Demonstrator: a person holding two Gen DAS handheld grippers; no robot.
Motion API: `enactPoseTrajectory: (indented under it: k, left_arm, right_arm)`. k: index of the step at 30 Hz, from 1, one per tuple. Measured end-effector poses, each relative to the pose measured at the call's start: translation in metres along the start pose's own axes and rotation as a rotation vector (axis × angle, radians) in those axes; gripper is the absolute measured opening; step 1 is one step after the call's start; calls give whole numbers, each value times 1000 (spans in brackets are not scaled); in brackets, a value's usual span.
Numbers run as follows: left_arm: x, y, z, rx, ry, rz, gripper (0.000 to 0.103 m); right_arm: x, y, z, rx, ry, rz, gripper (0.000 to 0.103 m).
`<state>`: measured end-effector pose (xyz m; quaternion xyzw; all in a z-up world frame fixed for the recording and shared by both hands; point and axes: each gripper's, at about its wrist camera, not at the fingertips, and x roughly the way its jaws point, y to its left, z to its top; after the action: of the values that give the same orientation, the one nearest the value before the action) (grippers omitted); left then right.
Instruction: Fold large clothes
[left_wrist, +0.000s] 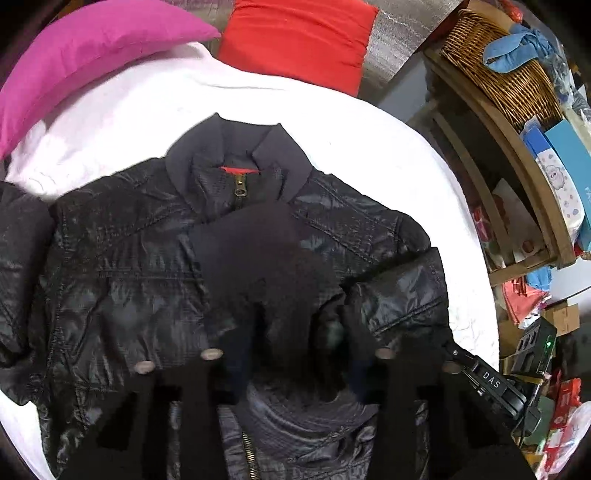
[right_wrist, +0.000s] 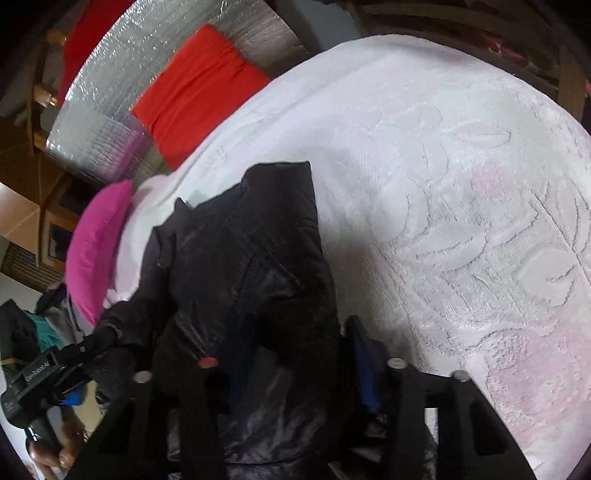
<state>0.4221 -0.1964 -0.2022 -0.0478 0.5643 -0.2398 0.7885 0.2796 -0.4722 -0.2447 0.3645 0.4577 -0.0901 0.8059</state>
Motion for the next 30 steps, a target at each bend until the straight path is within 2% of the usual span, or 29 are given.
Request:
enactPoseTrajectory:
  k: [1,3,6,10,13,14,16,17,18,19,22,23,25,26,27,30]
  left_arm:
    - [-3,1,-2,2,-8,2,27]
    - [-9,3,-5,-6,-20,-1,19]
    - [-30,5,-12,-17,-70,26,17]
    - [-79,6,-24,-26,-152,25,19]
    - [-116,15,-30,-48,-182,-14,31]
    - [-130,21,-32,-58,-208,-3,35]
    - [-152,33,-37,-75,-292,62,55]
    - [-165,43,-40,-80,-350,105,60]
    - [-171,49,-42,-82,-370,120,69]
    - [-174,59,-45,-87,-376,140,72]
    - [-164,81,-52,-97,-327,159,73]
    - [-156,88,-56,-93,-300,161,74]
    - [-134,101,-64,-96,-215,167,75]
    - [-120,110,-68,-117,-166,157,75]
    - [-110,117,-73,-142,-137,140,75]
    - [-77,144,-81,-291,-79,38,75]
  right_arm:
    - [2,3,0,-13,1,-13,40]
    - [2,6,0,-36,-7,-25,33]
    - [-5,1,-1,-46,-23,-34,28]
    - [-12,-5,2,-31,-55,-43,21]
    - [-17,-6,4,-34,-77,-61,21]
    - [-19,-7,3,-33,-80,-68,21]
    - [-22,-11,3,-28,-88,-101,21]
    - [-22,-13,3,-23,-90,-111,21]
    - [-22,-15,4,-13,-86,-104,21]
    - [-22,-17,4,-3,-80,-87,21]
    - [-28,-14,4,-14,-97,-97,22]
    - [-30,-13,4,-13,-100,-90,26]
    - [-32,-14,3,-1,-88,-76,56]
    - [-32,-15,3,9,-82,-74,86]
    - [-33,-17,2,19,-80,-69,89]
    - [-34,-18,2,17,-89,-44,89]
